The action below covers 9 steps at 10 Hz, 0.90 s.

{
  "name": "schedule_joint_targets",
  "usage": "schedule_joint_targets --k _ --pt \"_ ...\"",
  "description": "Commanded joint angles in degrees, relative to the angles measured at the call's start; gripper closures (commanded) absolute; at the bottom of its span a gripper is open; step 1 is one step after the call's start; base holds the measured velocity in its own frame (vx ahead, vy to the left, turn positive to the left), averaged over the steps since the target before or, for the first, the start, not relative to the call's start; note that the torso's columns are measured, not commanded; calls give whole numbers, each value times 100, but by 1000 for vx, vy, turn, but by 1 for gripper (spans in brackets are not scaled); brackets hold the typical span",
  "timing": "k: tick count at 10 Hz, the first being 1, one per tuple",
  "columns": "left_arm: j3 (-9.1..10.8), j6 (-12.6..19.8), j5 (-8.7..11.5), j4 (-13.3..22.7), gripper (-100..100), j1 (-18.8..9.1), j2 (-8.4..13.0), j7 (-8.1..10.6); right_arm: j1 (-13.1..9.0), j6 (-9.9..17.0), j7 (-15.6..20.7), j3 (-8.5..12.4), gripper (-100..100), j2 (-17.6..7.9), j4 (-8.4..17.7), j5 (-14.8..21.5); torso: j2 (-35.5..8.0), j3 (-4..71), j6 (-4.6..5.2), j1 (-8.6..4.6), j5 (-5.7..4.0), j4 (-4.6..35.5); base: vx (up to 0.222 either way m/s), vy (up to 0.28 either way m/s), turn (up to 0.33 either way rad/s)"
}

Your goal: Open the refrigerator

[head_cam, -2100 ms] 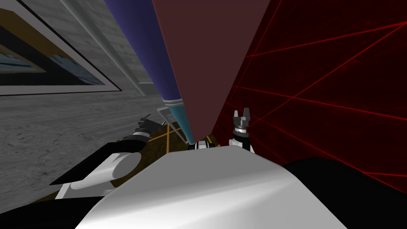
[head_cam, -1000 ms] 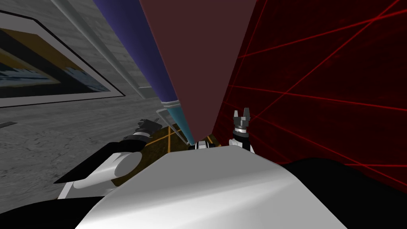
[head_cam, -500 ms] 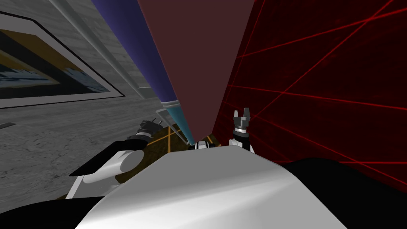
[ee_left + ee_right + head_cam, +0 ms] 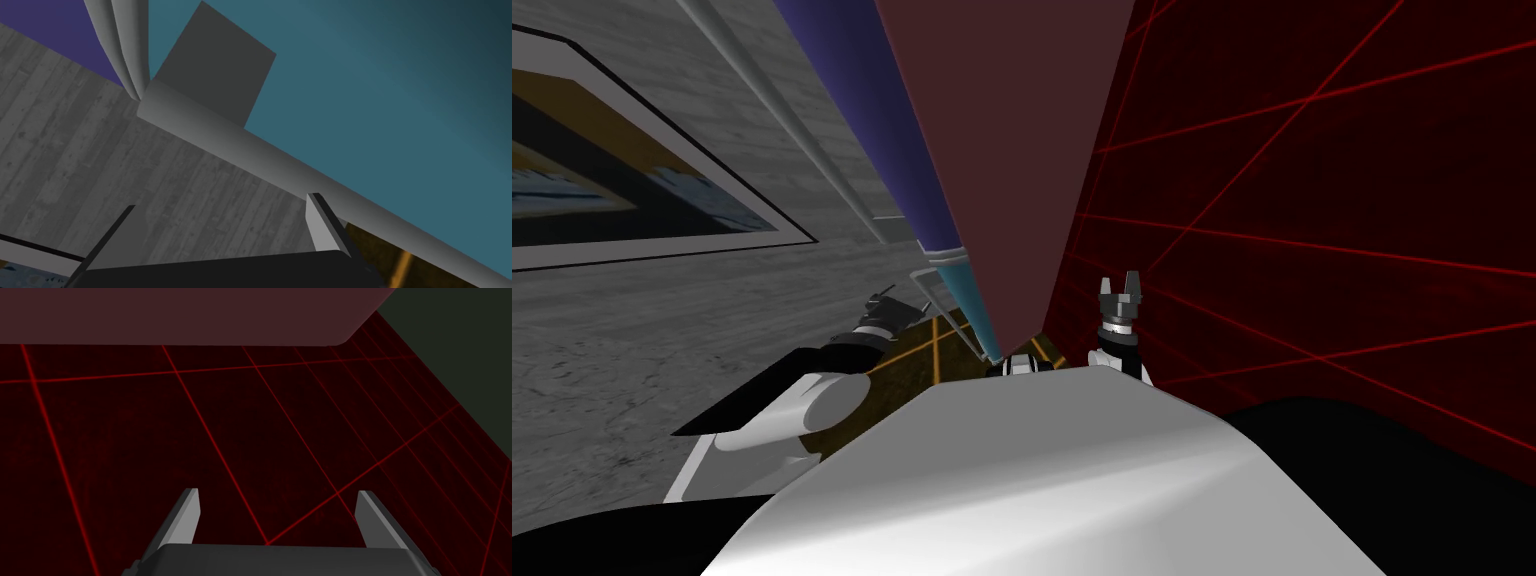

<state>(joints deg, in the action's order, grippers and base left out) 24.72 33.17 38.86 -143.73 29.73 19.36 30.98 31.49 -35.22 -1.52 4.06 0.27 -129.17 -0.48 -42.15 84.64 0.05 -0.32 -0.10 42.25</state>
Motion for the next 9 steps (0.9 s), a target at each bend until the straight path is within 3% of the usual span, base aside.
schedule_joint_targets --k 1,3,4,5,6,9 --pt "-11 6 69 -407 -100 69 20 26 1 0 0 0 0 0 0 0 9 6 -4 18 5 -3 2 -15 -4" --pt "20 66 65 -487 -100 52 24 61 1 0 0 1 0 0 0 0 -4 -1 -5 39 12 0 2 -4 -3" --pt "144 141 129 -604 -100 90 72 139 1 0 0 1 0 0 0 0 -13 -7 -5 41 13 2 123 1 -6" --pt "98 108 106 -559 -100 68 58 104 3 0 0 1 0 -1 0 0 16 9 -5 38 12 -4 78 2 8" --pt "108 122 113 -573 100 71 62 118 2 0 0 1 0 0 0 0 2 4 0 37 12 -4 -6 -9 15" --pt "1 63 279 -523 100 33 275 101 0 0 0 2 0 -3 1 0 25 26 10 98 14 6 -46 210 -93"
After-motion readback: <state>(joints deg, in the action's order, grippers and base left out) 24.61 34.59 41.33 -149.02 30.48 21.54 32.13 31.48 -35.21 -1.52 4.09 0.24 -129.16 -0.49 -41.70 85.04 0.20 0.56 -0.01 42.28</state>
